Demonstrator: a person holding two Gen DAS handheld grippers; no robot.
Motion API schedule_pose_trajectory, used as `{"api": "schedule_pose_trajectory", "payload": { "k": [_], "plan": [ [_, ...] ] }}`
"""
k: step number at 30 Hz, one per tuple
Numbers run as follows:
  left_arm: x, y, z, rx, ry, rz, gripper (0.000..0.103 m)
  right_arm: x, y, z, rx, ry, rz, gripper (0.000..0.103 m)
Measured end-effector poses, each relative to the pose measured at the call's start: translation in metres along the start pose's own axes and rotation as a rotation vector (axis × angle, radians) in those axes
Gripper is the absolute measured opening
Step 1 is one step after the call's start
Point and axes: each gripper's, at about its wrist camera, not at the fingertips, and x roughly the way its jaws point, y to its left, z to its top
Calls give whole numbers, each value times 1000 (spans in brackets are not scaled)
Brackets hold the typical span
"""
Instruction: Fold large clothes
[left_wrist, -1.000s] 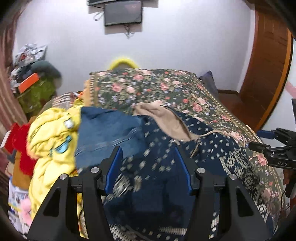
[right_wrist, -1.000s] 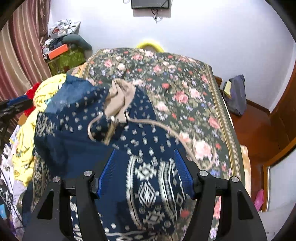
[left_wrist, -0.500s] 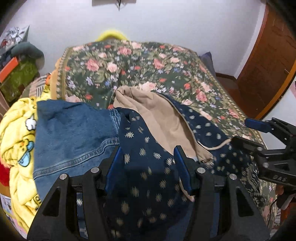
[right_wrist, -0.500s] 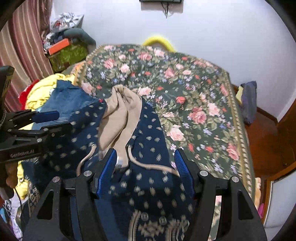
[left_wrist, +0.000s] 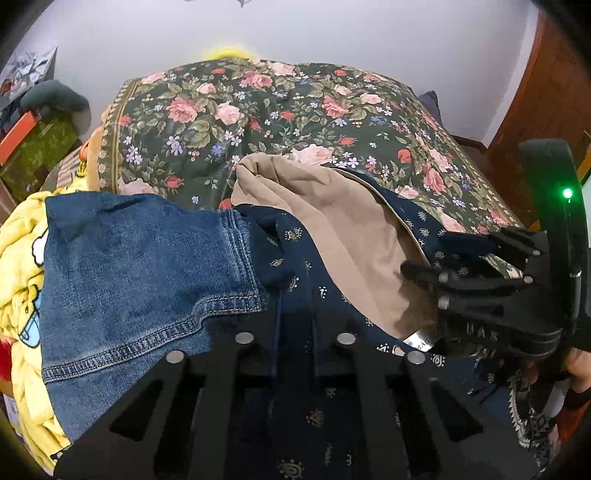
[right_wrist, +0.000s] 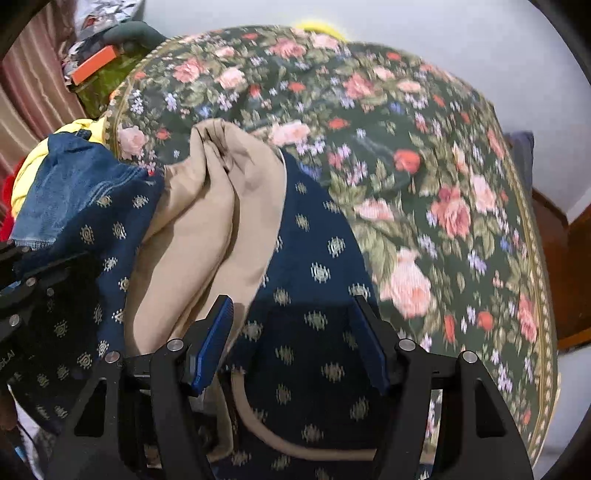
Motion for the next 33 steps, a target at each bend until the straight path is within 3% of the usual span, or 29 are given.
{"api": "schedule_pose_trajectory", "payload": {
  "k": [1,2,10,16,22,24,28,32,33],
  "plan": [
    [-2,-1,0,8,-11,11,8,0,-1,0,2,4,25,27],
    [-4,-3,-1,17,-22,20,7,1,-2,0,17,14,50,10],
    [-48,-16,2,66,-101,16,3,-43,-13,-5,86,-75,129,8],
    [-93,-26,-6,84,-138,-62,2,-103,0,-21,11,-167,140,4],
    [-142,-36,-34,157,-181,-118,0,-158,21,-57,-57,-223,178,4],
    [-161,-39,-47,177,-191,-144,0,-166,27,-69,-76,-224,178,4],
    [-177,-47,-61,218,-186,-123,0,-174,30,-84,-80,-218,177,4],
    [-178,-41,-62,174,-165,-118,3,-176,25,-84,-43,-225,137,5],
    [-175,-37,-61,147,-155,-119,5,-175,23,-82,-34,-219,127,10]
  ]
}}
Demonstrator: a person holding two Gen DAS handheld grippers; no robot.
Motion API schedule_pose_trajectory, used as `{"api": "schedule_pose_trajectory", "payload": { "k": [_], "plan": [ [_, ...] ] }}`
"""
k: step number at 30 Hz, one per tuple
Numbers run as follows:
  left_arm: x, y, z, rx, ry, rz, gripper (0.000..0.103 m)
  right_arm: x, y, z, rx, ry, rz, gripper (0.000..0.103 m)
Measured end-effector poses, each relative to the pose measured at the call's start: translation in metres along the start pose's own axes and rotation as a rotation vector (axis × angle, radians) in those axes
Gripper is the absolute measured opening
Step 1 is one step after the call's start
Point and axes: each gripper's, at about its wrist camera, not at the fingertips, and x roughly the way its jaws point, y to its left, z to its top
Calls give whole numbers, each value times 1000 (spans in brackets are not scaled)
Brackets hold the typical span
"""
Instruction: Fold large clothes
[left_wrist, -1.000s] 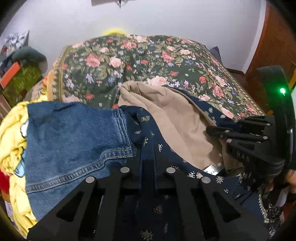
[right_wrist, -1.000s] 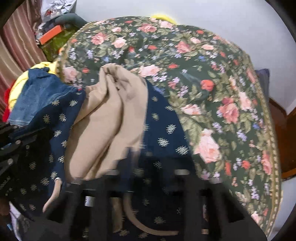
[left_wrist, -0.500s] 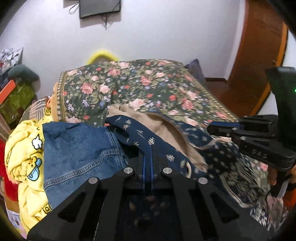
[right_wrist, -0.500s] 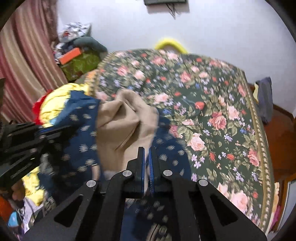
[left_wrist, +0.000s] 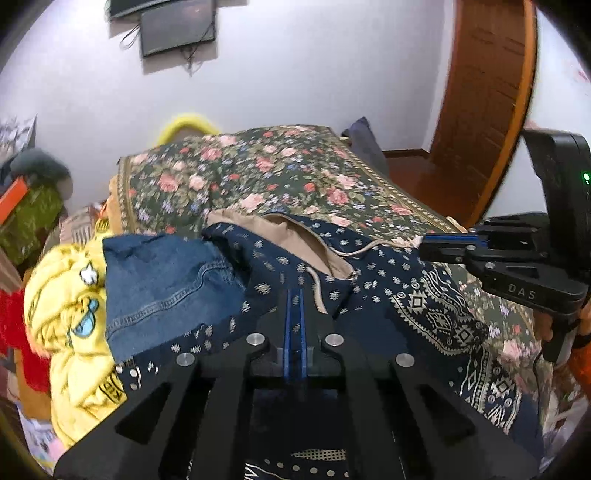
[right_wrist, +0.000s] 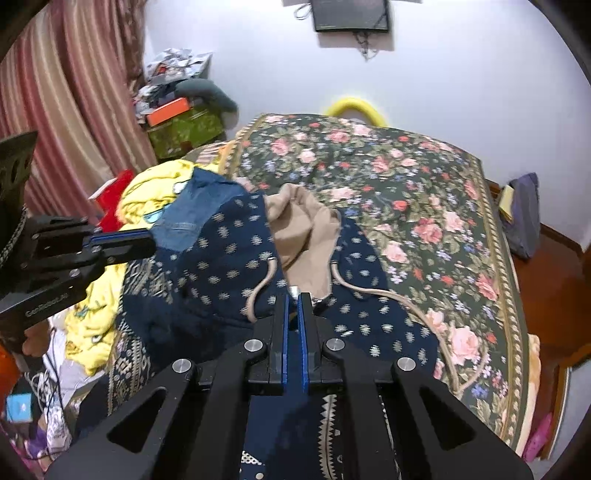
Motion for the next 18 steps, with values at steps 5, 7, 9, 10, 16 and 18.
{"api": "schedule_pose_trajectory", "payload": {
  "k": [5,7,9,10,16,18],
  "plan": [
    [19,22,4,-101,24,2,39,10,-5,4,7,-24,-64,56],
    [28,28,6,-117,22,20,51,18,-4,6,-10,-24,-89,60],
    [39,34,11,-136,24,30,56,32,-7,11,-24,-3,-96,60],
    [43,35,13,-140,27,26,56,40,-8,14,-25,8,-99,60],
    [79,45,31,-175,47,1,57,82,-17,25,-28,51,-104,60],
    [95,49,37,-197,66,-17,57,98,-21,31,-30,71,-102,60]
  ]
}}
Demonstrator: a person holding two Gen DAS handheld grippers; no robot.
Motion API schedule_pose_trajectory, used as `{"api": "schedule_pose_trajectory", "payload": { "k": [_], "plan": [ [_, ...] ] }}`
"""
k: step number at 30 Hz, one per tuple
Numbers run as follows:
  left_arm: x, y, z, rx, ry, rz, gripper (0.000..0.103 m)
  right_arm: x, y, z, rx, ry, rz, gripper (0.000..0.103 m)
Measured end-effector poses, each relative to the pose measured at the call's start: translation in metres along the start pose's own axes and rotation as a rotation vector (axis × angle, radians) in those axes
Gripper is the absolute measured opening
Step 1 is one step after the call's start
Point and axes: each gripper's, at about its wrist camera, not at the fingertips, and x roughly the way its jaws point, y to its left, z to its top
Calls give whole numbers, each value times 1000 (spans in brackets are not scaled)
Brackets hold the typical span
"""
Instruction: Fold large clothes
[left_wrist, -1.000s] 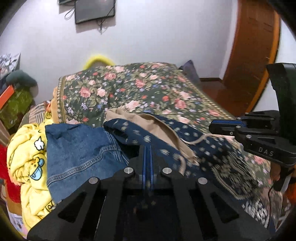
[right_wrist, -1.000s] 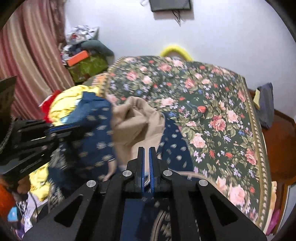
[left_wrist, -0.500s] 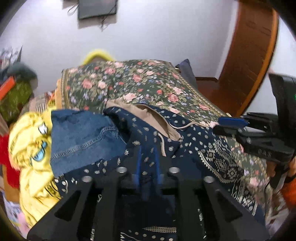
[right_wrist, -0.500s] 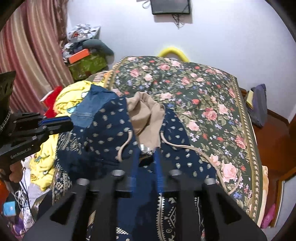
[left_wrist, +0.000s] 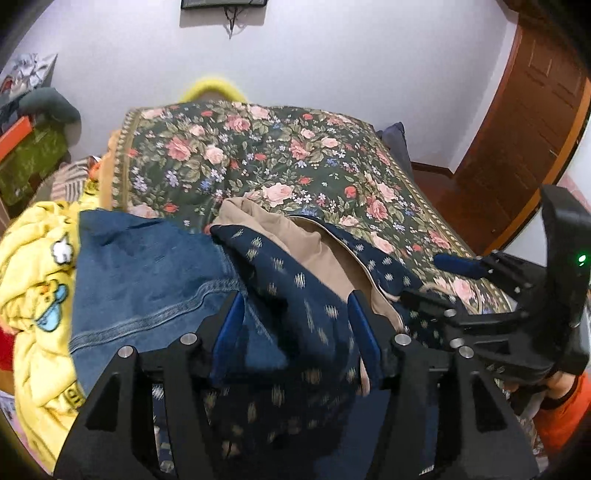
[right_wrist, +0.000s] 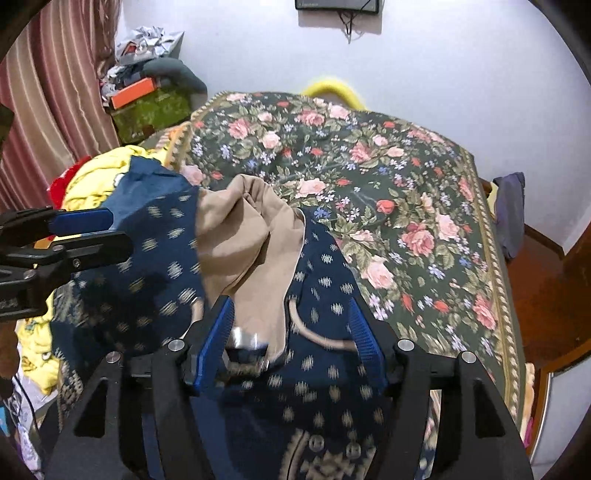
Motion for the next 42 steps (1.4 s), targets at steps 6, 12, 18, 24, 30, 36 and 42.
{"api": "schedule_pose_trajectory", "payload": {
  "k": [6,12,18,24,30,36,42],
  "plan": [
    [42,14,17,-61,56,-5,57,47,-11,20,0,66,-5,60],
    [74,30,24,-143,103,-36,57,95,-21,30,21,153,7,60],
    [88,38,22,-178,125,-60,19,108,-29,26,7,142,-78,29],
    [70,28,21,-110,62,-23,8,83,-47,25,105,130,52,5],
    [22,-9,25,64,-34,13,7,18,-37,23,84,27,101,5],
    [-44,-46,4,204,-97,-34,7,-49,-14,3,33,-52,152,5],
    [-82,-51,-40,258,-70,-55,7,-94,7,-41,12,-67,204,6]
  ]
}}
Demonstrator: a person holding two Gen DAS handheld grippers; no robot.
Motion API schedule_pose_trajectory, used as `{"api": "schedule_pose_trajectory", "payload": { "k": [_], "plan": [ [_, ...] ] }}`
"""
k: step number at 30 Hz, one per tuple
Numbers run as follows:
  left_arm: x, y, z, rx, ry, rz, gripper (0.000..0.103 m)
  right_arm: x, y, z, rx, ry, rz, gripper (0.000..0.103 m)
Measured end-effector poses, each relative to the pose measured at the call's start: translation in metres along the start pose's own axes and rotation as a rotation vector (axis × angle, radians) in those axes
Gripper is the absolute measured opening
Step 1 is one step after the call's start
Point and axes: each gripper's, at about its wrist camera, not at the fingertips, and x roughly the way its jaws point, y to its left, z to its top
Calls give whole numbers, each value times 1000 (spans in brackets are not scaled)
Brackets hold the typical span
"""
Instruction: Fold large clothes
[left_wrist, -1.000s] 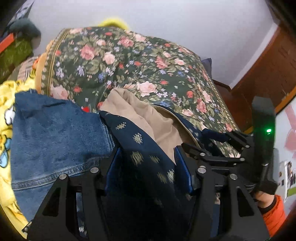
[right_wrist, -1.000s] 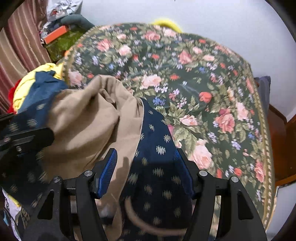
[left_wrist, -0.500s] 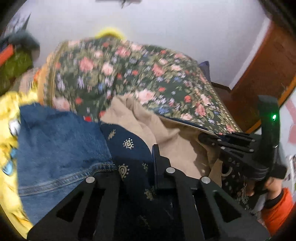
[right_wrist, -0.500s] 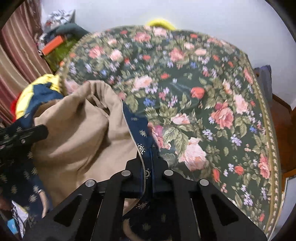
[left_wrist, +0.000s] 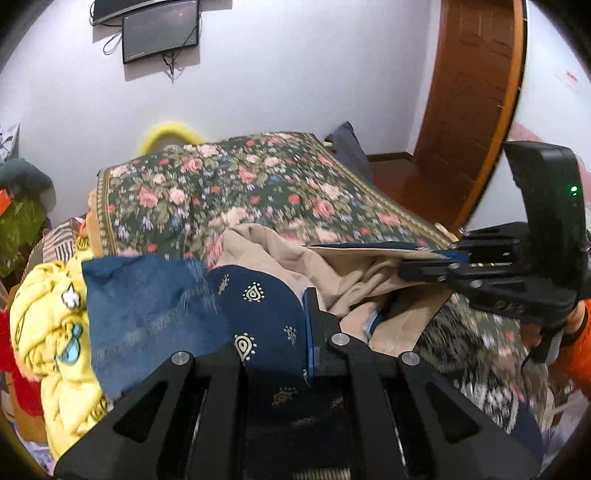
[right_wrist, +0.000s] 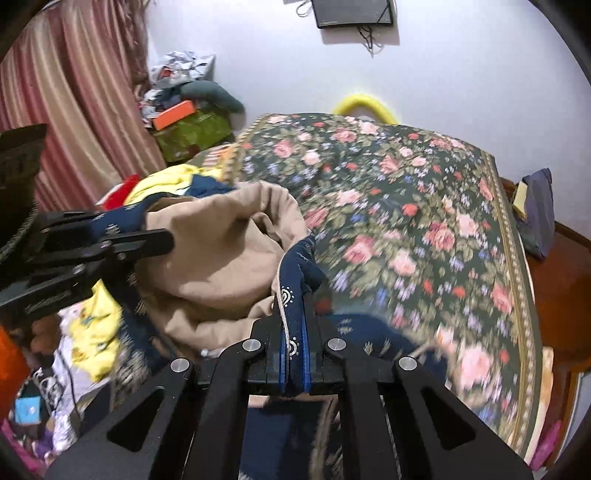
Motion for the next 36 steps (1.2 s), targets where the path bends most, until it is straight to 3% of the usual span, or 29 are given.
{"api": "schedule_pose_trajectory", "payload": {
  "k": [8,14,19,25,28,32,35,36],
  "plan": [
    [-7,1,-78,-31,102,17,8,-9,17,-66,30,81,11,6],
    [20,9,-138,-61,208,118,9,5,8,-107,68,165,-48,6],
    [46,13,-173,-123,264,130,12,21,-3,-131,85,239,-95,6],
    [50,17,-177,-177,263,114,12,15,-1,-130,81,231,-104,7],
    [42,17,-173,-171,271,97,19,11,7,-127,63,248,-115,11],
    [15,16,-159,-155,212,80,44,-1,15,-118,33,213,-130,27],
    [-1,20,-142,-157,157,76,45,-14,18,-105,32,140,-116,44],
    [-4,23,-135,-161,142,76,45,-17,18,-100,35,117,-106,44]
  ]
}}
